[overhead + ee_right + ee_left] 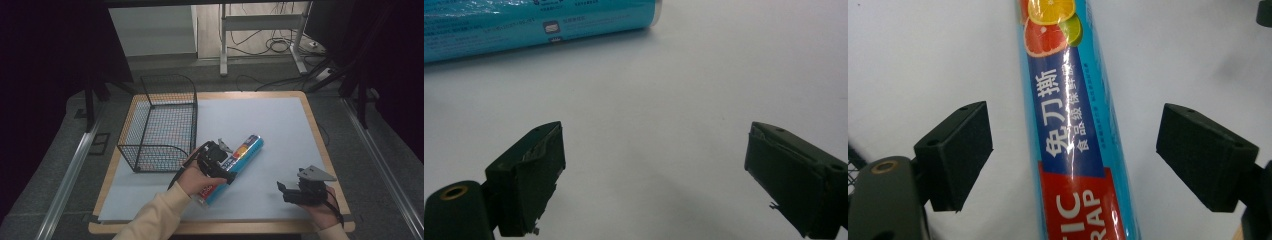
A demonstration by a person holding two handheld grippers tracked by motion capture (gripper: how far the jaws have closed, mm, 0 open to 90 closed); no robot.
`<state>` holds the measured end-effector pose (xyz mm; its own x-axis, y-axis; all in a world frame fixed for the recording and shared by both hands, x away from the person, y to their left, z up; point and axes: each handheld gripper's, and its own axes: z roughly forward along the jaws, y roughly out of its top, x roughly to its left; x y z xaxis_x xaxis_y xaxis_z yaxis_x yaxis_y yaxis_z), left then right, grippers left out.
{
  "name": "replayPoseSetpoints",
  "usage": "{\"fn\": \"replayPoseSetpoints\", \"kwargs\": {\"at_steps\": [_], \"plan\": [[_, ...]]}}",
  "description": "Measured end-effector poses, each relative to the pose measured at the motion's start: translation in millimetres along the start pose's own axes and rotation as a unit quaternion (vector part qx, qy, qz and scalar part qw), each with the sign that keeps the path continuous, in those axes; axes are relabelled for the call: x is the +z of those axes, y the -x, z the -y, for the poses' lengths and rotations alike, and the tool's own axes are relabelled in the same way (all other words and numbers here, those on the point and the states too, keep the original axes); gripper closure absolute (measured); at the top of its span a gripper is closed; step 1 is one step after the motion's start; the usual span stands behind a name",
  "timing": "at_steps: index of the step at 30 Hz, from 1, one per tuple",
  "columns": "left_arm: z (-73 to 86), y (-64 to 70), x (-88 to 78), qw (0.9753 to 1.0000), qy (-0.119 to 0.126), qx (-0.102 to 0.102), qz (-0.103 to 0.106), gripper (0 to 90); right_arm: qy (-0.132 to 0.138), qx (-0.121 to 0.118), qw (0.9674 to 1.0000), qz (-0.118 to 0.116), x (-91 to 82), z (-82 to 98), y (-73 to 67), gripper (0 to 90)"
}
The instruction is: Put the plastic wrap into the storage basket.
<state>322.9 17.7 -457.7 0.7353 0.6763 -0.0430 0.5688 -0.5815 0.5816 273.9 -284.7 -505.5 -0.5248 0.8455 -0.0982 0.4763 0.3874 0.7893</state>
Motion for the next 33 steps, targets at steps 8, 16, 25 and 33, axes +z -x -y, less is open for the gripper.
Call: {"fn": "replayPoseSetpoints", "kwargs": {"at_steps": [8,16,25,33], "plan": [[-11.9,1.5,16.1,0.9998,-0.022,0.003,0.000,14.4,-0.002,0.000,1.0000,-0.001,0.5,0.2,0.2,9.7],[-22.0,0.9,39.3,0.9983,-0.058,0.000,0.003,13.1,0.000,0.000,1.0000,-0.002,0.2,0.0,0.1,9.7],[-28.7,-1.3,56.6,0.9966,-0.082,-0.007,-0.009,13.2,-0.003,0.001,1.0000,-0.002,0.7,0.2,0.7,9.7],[-31.9,2.9,66.4,0.9931,-0.116,0.013,-0.012,15.4,-0.004,0.002,1.0000,0.000,0.4,0.3,1.1,9.7]]}}
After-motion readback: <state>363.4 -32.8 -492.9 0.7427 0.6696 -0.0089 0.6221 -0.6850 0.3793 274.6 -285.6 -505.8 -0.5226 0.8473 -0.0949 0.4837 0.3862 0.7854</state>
